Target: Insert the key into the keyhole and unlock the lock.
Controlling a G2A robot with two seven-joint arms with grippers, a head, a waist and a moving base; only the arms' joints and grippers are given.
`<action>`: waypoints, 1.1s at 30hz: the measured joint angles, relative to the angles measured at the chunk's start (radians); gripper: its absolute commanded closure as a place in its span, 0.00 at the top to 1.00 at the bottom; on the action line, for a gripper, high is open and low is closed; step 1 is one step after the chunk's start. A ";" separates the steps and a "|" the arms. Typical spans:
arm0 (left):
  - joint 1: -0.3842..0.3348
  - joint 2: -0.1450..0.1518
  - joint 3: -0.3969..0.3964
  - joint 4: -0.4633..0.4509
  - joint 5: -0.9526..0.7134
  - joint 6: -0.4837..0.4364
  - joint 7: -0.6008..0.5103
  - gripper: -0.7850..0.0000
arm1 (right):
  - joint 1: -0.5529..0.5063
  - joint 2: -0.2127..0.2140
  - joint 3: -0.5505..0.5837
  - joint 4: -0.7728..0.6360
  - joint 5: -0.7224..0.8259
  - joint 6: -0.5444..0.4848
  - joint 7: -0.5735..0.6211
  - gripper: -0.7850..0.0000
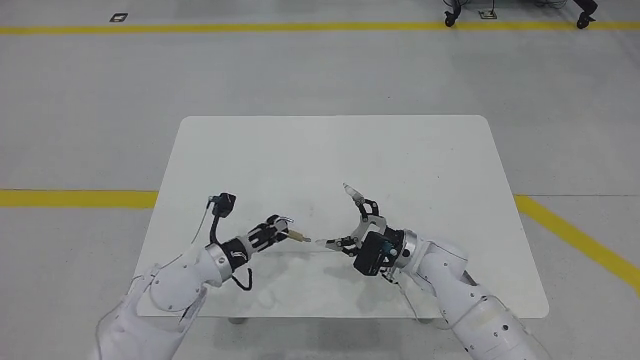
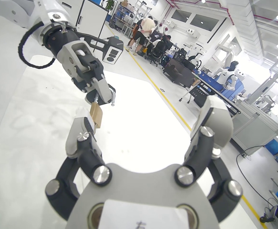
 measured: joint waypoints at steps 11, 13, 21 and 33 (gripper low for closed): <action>-0.243 -0.061 0.228 0.219 0.134 0.176 0.012 0.00 | 0.001 0.000 -0.001 0.000 -0.001 -0.001 0.001 1.00; -0.269 -0.073 0.252 0.259 0.129 0.182 0.030 0.33 | 0.001 0.000 -0.001 0.000 -0.001 -0.001 0.001 1.00; -0.290 -0.087 0.239 0.315 0.112 0.178 0.088 1.00 | 0.001 0.000 -0.001 0.000 -0.001 -0.001 0.001 1.00; 0.008 -0.020 -0.047 -0.008 0.195 0.049 0.260 1.00 | 0.001 0.000 -0.001 0.000 -0.001 -0.001 0.001 1.00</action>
